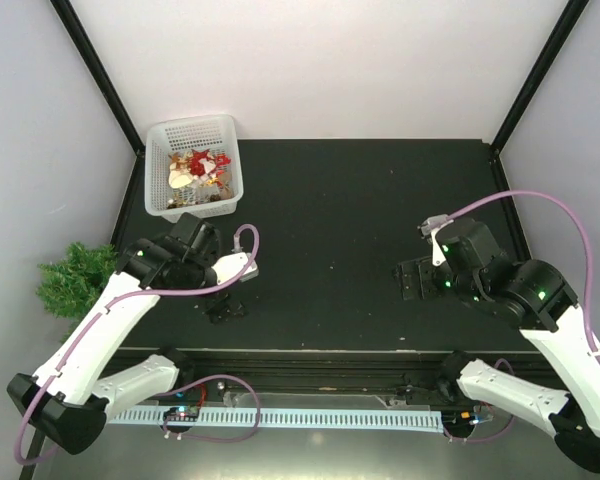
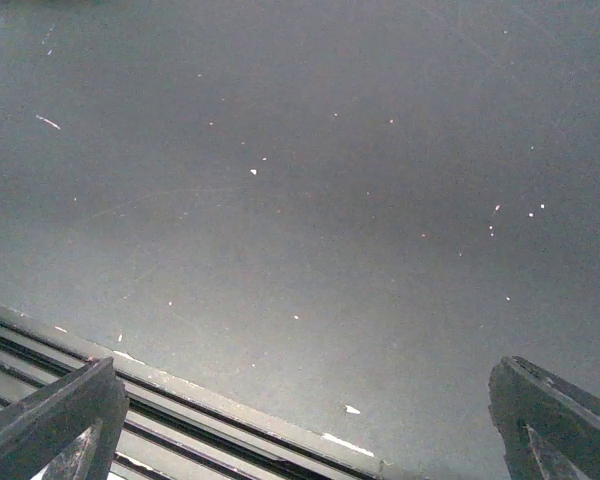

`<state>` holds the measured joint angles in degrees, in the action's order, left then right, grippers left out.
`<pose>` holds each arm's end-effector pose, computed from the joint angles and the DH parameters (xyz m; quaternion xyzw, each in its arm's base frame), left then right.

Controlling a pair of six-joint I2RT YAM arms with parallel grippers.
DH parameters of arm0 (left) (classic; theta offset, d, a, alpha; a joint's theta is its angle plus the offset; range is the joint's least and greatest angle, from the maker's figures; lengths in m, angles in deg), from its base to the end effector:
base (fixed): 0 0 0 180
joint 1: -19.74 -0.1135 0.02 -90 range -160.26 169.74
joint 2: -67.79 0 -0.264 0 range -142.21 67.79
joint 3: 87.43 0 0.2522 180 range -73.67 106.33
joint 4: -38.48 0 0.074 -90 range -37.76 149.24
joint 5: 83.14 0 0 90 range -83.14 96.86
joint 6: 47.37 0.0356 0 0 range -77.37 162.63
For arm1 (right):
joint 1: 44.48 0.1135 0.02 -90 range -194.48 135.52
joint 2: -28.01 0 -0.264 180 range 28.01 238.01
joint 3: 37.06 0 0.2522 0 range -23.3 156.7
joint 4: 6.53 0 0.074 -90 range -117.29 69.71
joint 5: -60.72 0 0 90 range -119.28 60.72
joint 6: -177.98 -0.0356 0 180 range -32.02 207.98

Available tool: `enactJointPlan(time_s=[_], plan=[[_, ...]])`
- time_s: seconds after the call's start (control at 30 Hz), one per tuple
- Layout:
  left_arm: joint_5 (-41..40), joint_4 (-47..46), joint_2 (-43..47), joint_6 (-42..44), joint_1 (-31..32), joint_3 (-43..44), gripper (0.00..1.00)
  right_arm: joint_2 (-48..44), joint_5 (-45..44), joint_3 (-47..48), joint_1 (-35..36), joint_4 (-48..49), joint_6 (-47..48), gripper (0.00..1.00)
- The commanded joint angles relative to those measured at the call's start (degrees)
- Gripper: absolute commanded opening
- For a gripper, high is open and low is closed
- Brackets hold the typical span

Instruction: Decorate the small christmas tree

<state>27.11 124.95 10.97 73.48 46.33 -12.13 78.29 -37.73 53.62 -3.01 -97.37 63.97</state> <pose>0.1331 -0.0804 0.3148 0.4938 0.8313 -0.1655 0.1942 0.0881 0.0709 0.3958 -0.1178 0.9314 0.1242 0.3214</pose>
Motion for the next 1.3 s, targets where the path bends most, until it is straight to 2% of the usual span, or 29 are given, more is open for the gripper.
enactJointPlan(time_s=[0.0,0.13,0.3,0.4,0.53,0.63,1.1,1.27], plan=[[1.2,1.8,0.0,0.9,-0.7,1.7,0.99,-1.3,0.7,-1.0,-0.2,1.9,2.1,1.00],[0.7,1.9,0.2,0.6,-0.9,1.8,0.99,0.1,1.7,-1.1,-0.2,1.2,2.7,1.00],[-6.4,0.5,-0.1,-1.7,-4.8,7.6,0.99,1.3,1.8,-0.5,-0.2,2.2,3.3,1.00],[-16.8,-1.6,0.1,-2.4,-6.0,11.8,0.98,2.2,3.1,-1.0,-0.2,3.4,3.8,1.00],[-41.0,-10.3,2.8,-0.7,-7.2,10.5,0.85,3.4,4.9,-3.5,-0.2,5.5,4.4,1.00],[-49.7,-14.1,5.9,2.6,-8.1,10.5,0.87,3.6,6.3,-5.5,-0.2,7.2,4.7,1.00],[-64.4,0.9,21.2,4.0,-14.8,11.7,0.89,9.5,11.4,-7.6,-0.2,10.7,6.5,1.00],[-70.6,1.5,28.1,5.7,-15.5,8.7,0.89,12.0,14.3,-6.0,0.2,11.3,6.5,1.00]])
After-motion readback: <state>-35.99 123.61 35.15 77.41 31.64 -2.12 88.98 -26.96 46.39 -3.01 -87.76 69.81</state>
